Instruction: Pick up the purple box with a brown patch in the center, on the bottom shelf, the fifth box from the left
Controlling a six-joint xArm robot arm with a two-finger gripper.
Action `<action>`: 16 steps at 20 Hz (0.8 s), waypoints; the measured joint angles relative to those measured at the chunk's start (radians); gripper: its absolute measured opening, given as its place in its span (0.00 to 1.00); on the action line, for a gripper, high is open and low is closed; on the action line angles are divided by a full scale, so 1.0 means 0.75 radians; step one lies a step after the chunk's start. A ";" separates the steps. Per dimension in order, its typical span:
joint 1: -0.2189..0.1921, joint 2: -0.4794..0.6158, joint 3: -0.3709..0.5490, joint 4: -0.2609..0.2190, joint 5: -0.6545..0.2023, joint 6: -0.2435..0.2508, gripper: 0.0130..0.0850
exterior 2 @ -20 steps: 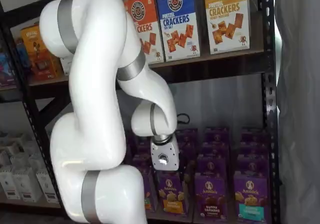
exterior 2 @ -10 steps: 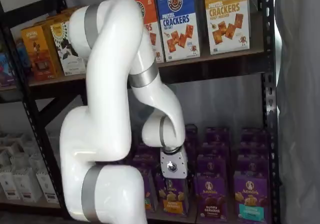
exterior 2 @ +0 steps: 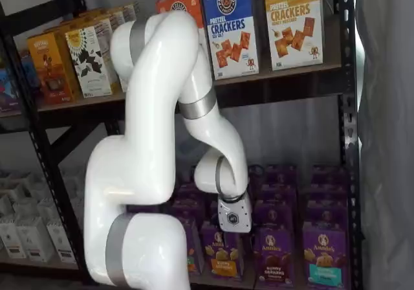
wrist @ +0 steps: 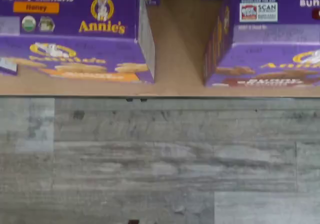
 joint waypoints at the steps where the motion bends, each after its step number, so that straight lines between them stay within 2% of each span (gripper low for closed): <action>1: 0.000 0.026 -0.030 0.028 0.002 -0.028 1.00; 3: -0.014 0.064 -0.076 -0.024 0.009 0.010 1.00; 5: -0.020 0.101 -0.119 -0.036 0.001 0.016 1.00; 8: -0.043 0.151 -0.195 -0.218 0.029 0.172 1.00; 10: -0.047 0.179 -0.233 -0.250 0.031 0.199 1.00; 11: -0.047 0.190 -0.246 -0.235 0.028 0.185 1.00; 14: -0.040 0.221 -0.278 -0.088 0.008 0.047 1.00; 16: -0.044 0.232 -0.295 -0.061 0.006 0.017 1.00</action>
